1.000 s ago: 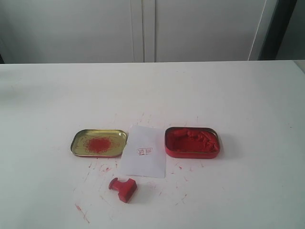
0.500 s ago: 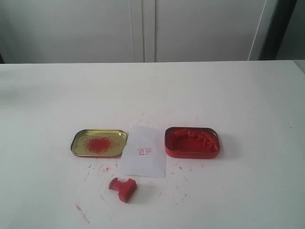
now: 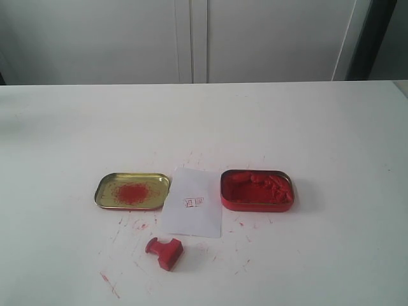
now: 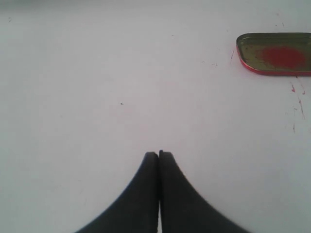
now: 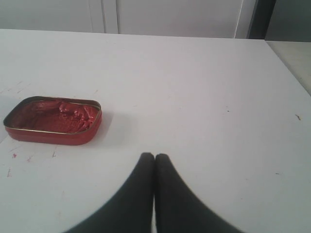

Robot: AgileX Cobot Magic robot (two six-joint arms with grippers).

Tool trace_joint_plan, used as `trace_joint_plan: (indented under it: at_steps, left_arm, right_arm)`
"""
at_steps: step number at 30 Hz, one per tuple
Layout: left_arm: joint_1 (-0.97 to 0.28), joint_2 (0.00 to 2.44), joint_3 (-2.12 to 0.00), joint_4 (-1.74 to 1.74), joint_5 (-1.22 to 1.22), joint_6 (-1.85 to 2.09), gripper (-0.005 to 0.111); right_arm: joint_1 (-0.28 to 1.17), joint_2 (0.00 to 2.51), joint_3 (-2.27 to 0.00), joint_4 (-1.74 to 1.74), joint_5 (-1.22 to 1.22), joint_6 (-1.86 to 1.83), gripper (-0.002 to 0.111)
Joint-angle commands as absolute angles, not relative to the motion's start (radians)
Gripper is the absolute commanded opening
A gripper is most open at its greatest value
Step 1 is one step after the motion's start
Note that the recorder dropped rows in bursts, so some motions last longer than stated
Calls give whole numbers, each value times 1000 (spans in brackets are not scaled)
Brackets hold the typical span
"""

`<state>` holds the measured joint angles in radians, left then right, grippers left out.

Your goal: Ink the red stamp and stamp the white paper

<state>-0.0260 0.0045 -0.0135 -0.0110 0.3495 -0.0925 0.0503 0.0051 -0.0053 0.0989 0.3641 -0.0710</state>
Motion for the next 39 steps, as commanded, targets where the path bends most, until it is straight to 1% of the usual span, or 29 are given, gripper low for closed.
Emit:
trace_joint_plan:
  at_steps: [1, 6, 39]
  left_arm:
    - [-24, 0, 0, -14, 357, -57, 0]
    - [-24, 0, 0, -14, 341, 24, 0]
    - [-24, 0, 0, -14, 341, 24, 0]
  right_arm:
    - [51, 0, 0, 99, 350, -74, 0]
    - [51, 0, 0, 99, 350, -74, 0]
    - [51, 0, 0, 99, 350, -74, 0]
